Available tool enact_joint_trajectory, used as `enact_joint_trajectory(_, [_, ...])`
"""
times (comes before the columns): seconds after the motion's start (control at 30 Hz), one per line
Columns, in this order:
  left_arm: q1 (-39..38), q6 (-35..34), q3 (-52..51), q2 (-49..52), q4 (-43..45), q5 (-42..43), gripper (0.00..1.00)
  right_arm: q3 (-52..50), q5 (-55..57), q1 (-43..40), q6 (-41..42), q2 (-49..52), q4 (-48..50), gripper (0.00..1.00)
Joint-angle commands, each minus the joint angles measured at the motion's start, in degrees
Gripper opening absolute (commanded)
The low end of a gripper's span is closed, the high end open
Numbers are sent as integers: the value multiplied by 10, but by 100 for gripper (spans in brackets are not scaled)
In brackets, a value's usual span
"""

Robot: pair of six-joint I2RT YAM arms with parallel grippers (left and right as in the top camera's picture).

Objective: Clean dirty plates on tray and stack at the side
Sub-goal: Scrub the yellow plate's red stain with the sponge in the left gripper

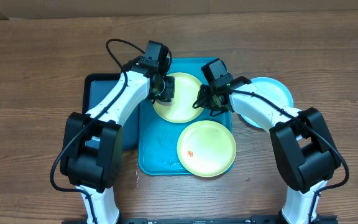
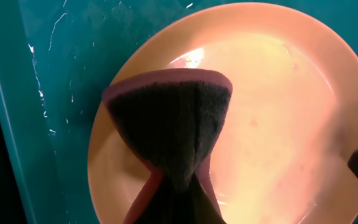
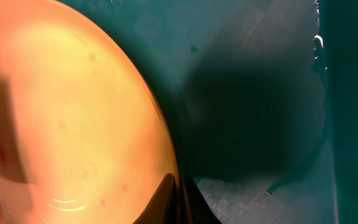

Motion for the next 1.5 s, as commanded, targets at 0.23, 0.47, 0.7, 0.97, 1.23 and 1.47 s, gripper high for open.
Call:
enact_joint_trajectory(0.23, [2, 5, -34, 31, 22, -3, 4, -5, -2, -2, -2, 4, 2, 4])
enact_joint_trajectory(0.47, [3, 7, -35, 97, 25, 117, 4, -5, -2, -2, -3, 4, 2, 4])
enact_joint_trajectory(0.7, [6, 67, -16, 101, 19, 320, 4, -5, -1, -2, -3, 4, 2, 4])
enact_joint_trajectory(0.97, [36, 67, 95, 50, -27, 343, 4, -5, -2, -2, -4, 4, 2, 4])
enact_joint_trajectory(1.23, [20, 58, 105, 26, -93, 139, 4, -5, -19, -2, -16, 4, 5, 4])
enact_joint_trajectory(1.47, [0, 59, 40, 26, -36, 28, 4, -5, -19, -2, -16, 4, 6, 4])
